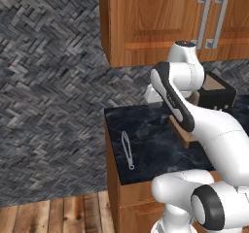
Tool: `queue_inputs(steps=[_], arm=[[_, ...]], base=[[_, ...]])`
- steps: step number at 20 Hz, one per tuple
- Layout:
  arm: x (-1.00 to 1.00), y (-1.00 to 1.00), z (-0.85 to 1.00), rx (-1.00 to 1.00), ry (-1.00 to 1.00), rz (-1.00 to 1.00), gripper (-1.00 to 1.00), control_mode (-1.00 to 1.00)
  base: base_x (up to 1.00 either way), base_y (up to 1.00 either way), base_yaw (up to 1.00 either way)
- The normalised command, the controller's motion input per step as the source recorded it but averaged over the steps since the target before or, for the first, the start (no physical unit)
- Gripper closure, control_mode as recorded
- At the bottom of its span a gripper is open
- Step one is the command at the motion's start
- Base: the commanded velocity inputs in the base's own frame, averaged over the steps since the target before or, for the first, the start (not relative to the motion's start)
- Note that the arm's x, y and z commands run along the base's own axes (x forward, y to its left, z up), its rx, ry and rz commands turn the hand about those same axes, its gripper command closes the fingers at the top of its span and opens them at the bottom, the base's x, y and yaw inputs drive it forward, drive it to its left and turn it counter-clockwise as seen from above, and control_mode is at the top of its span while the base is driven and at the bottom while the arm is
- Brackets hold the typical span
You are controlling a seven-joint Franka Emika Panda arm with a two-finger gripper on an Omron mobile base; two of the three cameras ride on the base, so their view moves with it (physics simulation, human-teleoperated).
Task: Pick up the tongs from the counter and place them near the plate next to the oven.
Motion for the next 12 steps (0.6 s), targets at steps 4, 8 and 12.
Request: queue_inputs(steps=[4, 8, 12], arm=[[0.03, 0.11, -0.1, 0.0, -0.04, -0.02, -1.0, -1.0], [-0.53, 0.37, -0.31, 0.0, -0.05, 0.0, -1.0, -1.0], [-0.42, 0.12, -0.47, 0.04, 0.03, 0.08, -1.0, -1.0]], base=[[0.0, 0.0, 0.0], [0.0, 0.0, 0.0], [0.0, 0.0, 0.0]])
